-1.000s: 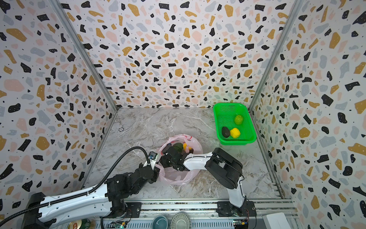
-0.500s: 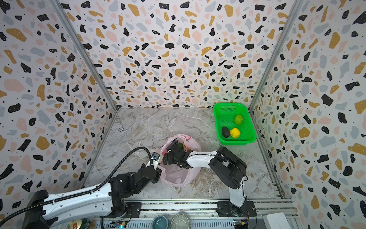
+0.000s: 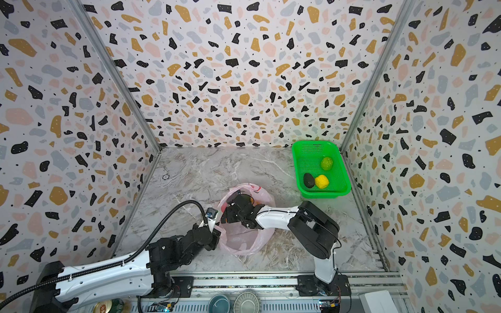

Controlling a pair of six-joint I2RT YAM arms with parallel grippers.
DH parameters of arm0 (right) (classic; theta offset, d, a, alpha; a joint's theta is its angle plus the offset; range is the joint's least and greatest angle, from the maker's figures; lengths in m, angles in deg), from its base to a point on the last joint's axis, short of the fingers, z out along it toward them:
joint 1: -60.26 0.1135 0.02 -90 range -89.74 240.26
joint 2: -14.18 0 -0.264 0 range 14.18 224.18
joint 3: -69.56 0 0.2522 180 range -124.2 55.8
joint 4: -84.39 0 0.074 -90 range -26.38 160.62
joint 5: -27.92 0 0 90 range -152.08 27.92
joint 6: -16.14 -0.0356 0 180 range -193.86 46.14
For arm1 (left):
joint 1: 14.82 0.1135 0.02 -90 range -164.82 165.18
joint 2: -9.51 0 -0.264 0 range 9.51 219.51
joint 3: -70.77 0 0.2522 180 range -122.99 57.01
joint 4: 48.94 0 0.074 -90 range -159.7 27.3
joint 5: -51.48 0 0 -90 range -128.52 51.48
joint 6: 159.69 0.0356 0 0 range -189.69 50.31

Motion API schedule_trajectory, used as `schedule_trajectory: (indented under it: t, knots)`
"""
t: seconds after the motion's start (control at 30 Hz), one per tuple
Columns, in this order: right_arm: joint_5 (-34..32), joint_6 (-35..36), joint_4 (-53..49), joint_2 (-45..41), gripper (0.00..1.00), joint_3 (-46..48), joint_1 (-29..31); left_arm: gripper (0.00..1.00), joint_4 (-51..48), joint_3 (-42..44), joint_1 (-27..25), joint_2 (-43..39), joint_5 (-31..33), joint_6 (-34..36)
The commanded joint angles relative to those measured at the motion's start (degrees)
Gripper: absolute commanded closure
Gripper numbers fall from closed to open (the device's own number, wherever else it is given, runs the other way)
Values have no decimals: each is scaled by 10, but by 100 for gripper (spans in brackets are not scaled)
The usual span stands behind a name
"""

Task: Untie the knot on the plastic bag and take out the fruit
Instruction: 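Lower the open right gripper into the bag toward the small orange fruit, then close the right gripper on the small orange fruit, then lift the orange fruit out of the bag toward the green basket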

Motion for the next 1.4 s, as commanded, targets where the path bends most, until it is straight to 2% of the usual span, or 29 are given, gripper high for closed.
schedule_trajectory:
  t: [0.0,0.2,0.23,0.33,0.43,0.6,0.8,1.03,1.37]
  knots:
    - [7,9,13,18,4,-27,2,100,4,3,4,-5,13,-3]
    - [-3,0,17,39,15,-32,7,100,5,3,4,-4,15,-2]
    - [-7,-1,17,39,18,-30,7,100,5,3,4,-3,15,-2]
    - [-14,-1,18,35,37,-26,9,100,5,3,4,-4,16,-3]
    - [-18,0,17,25,47,-19,10,100,4,1,4,-5,19,-3]
    - [-13,8,-8,-4,51,-12,16,100,10,-3,4,-4,19,-2]
    - [15,16,-46,-77,54,27,21,100,24,-13,4,8,28,2]
    - [19,20,-107,-172,54,67,20,100,60,3,4,6,34,-25]
    - [44,3,-202,-297,54,76,21,100,75,-10,4,27,51,-8]
